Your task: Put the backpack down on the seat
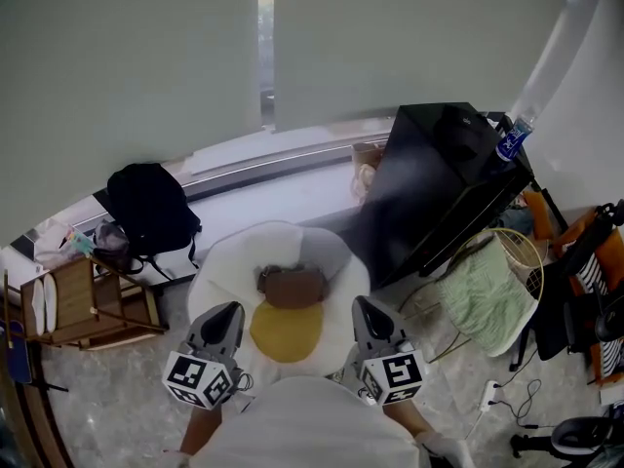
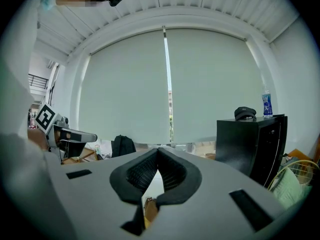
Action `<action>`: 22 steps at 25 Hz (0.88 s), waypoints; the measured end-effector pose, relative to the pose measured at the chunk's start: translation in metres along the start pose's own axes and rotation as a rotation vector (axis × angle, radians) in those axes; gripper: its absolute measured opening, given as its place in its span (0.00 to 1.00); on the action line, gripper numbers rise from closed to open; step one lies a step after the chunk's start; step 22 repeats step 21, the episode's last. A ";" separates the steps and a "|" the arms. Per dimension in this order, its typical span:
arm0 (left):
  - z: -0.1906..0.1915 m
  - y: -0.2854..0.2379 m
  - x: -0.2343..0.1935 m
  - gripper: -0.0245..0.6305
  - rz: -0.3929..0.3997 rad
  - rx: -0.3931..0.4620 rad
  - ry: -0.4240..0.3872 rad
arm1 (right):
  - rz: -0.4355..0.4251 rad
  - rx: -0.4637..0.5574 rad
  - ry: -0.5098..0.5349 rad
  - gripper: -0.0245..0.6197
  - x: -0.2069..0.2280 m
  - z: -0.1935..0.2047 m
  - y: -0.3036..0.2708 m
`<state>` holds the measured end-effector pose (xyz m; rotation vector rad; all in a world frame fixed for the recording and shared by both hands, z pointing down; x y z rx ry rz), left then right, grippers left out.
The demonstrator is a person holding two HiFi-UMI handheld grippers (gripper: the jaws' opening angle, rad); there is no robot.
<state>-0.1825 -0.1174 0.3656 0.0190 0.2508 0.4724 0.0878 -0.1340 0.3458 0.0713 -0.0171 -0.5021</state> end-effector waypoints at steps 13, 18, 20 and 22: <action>0.009 -0.007 0.000 0.10 0.008 -0.042 0.020 | -0.014 -0.020 -0.001 0.09 0.002 0.003 -0.003; 0.006 -0.008 -0.002 0.10 0.003 -0.044 0.013 | -0.009 -0.021 -0.006 0.09 0.002 0.003 -0.005; 0.006 -0.009 -0.004 0.10 -0.002 -0.043 0.013 | -0.007 -0.020 -0.006 0.09 0.004 0.004 -0.007; 0.007 -0.010 -0.005 0.10 -0.005 -0.042 0.013 | -0.005 -0.020 -0.006 0.09 0.005 0.005 -0.008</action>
Point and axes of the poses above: the fingertips, and each gripper's own axes: y backward along the fingers, x to its right, z out of its underside, the point moved 6 cm from there along y, backward along the fingers, and after that the axes turned 15 degrees about x, right-handed, at the moved point
